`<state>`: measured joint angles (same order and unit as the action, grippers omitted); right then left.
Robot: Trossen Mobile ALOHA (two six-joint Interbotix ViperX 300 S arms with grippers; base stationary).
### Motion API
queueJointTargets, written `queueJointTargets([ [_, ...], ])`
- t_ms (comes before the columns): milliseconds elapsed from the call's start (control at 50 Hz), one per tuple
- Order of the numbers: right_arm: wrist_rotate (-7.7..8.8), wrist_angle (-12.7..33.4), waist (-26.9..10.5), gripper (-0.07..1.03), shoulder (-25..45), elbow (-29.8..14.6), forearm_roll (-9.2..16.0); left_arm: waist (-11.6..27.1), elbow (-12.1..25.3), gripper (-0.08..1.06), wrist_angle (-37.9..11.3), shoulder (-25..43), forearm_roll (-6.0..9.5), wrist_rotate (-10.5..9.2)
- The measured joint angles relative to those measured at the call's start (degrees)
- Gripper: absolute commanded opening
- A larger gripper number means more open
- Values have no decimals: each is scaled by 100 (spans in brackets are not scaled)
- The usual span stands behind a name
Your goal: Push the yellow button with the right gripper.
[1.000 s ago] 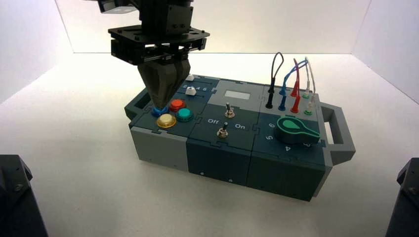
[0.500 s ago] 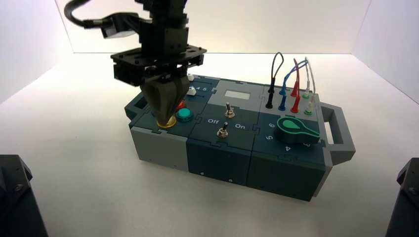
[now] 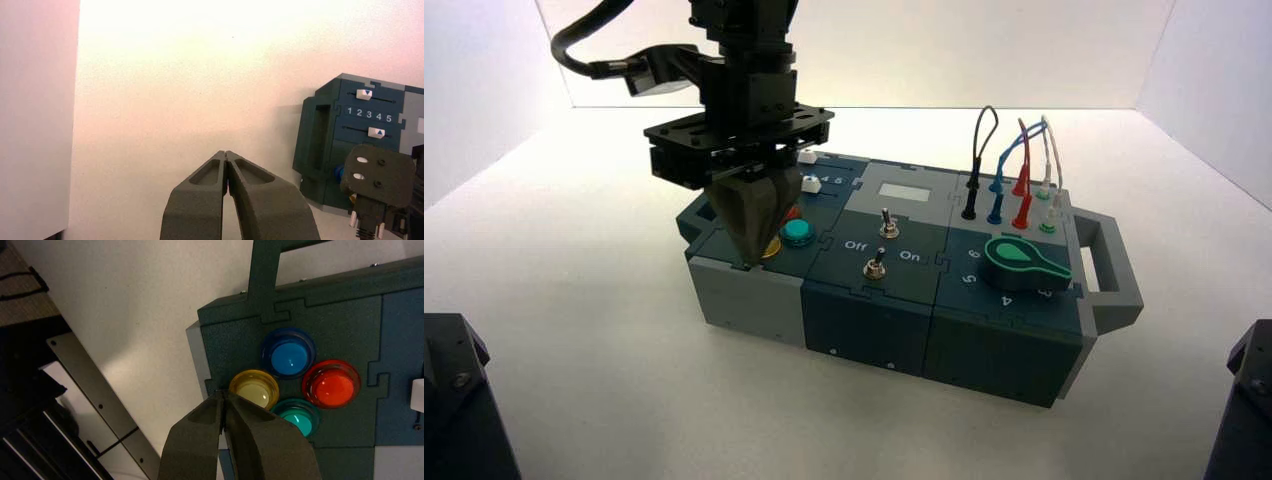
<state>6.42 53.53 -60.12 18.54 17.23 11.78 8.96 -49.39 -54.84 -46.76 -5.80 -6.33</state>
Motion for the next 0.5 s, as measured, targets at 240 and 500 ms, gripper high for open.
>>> queueJointTargets([
  [240, 0, 18, 88, -2, -272, -88, -35, 9, -9, -3, 0, 9, 9, 0],
  [500, 0, 9, 79, -2, -123, -114, -114, 0, -9, -3, -26, 0, 0, 26],
])
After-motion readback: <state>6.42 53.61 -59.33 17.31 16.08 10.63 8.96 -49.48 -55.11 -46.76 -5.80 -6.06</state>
